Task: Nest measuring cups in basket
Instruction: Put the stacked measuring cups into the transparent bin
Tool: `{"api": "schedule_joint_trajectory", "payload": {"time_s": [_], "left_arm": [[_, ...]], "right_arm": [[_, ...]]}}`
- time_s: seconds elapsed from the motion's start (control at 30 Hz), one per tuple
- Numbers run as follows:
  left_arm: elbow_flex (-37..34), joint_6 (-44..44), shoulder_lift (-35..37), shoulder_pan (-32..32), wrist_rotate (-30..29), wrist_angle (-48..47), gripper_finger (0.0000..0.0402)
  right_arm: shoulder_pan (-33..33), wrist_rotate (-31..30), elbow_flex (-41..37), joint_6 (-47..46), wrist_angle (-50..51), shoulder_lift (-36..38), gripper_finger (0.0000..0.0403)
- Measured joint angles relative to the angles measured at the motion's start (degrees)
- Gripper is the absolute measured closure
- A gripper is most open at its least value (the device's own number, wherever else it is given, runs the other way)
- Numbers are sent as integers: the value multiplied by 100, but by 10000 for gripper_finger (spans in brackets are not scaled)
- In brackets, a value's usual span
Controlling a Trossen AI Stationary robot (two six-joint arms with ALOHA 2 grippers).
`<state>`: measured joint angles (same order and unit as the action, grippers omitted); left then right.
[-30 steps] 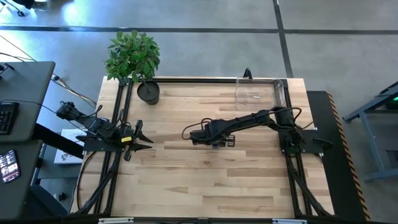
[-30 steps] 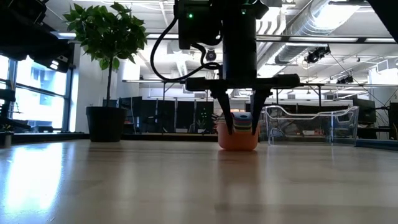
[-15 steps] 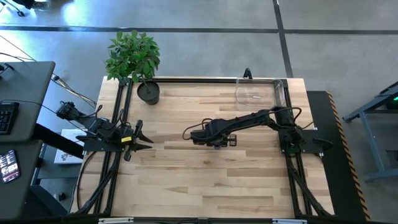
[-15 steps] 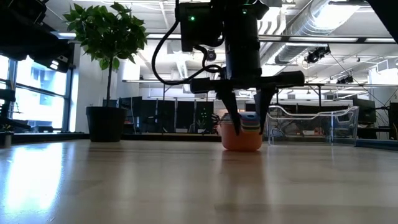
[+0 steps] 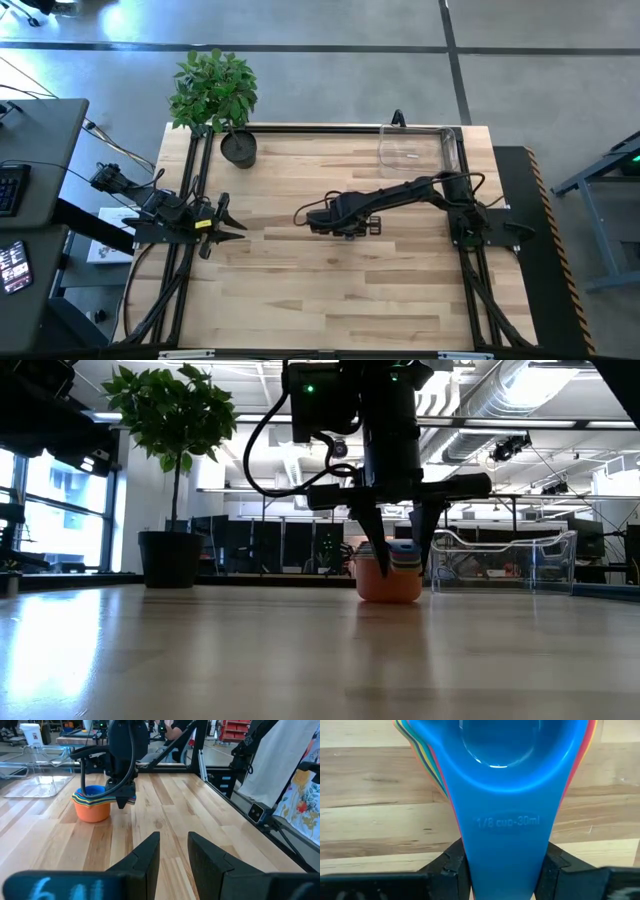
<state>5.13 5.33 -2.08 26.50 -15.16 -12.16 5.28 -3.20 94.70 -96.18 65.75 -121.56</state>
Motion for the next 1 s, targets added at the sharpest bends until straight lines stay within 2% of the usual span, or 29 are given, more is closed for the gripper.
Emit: {"api": "schedule_joint_trajectory", "payload": {"time_s": [0.7, 1.0], "left_arm": [[0, 0, 0, 1, -1, 0, 312], [0, 1, 1, 0, -2, -1, 312]], "right_arm": [[155, -227, 7, -400, 88, 180, 276], [148, -557, 9, -390, 192, 302, 276]]}}
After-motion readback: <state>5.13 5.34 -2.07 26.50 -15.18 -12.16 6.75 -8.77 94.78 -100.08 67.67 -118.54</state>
